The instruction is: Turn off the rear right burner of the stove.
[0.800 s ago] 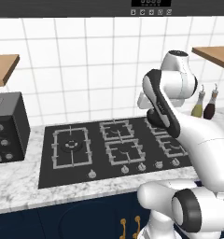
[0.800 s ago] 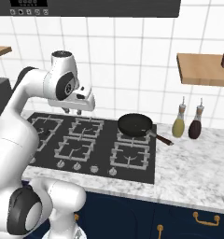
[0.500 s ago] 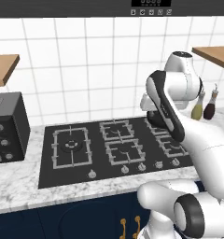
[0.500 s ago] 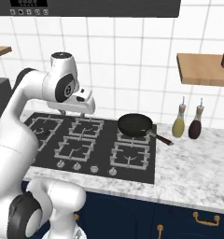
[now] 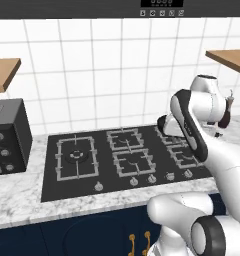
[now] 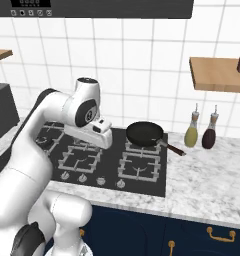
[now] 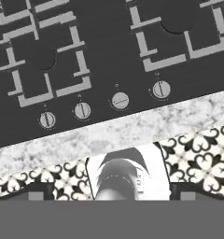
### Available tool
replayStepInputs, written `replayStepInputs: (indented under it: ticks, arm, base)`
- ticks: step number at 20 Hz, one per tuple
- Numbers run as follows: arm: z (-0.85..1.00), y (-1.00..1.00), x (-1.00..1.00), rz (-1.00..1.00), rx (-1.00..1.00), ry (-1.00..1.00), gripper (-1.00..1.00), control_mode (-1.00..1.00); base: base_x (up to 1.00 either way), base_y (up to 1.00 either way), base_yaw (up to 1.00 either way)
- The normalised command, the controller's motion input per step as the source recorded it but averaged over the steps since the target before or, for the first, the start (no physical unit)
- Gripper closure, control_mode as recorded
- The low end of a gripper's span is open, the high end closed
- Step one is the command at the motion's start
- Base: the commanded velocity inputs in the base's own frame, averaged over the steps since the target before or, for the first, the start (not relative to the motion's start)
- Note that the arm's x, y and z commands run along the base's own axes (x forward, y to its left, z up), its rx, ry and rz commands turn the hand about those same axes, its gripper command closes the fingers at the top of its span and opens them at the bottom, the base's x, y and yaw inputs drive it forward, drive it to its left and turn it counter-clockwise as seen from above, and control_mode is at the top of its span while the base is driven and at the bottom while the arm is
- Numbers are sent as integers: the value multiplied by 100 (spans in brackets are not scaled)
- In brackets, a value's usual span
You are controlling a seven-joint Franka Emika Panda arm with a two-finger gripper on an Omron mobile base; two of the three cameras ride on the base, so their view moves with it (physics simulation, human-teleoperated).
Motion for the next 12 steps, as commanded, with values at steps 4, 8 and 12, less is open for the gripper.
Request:
replayStepInputs:
  ticks: [4,8,12]
  arm:
    - [-62,-27,15,-40,8,25,-100,-100]
    - [-46,-1,25,-45,10,17,-100,-100]
    - [-52,0,7,-43,8,20,-100,-100]
  base:
    - [0,0,0]
    - [0,0,0]
    - [0,0,0]
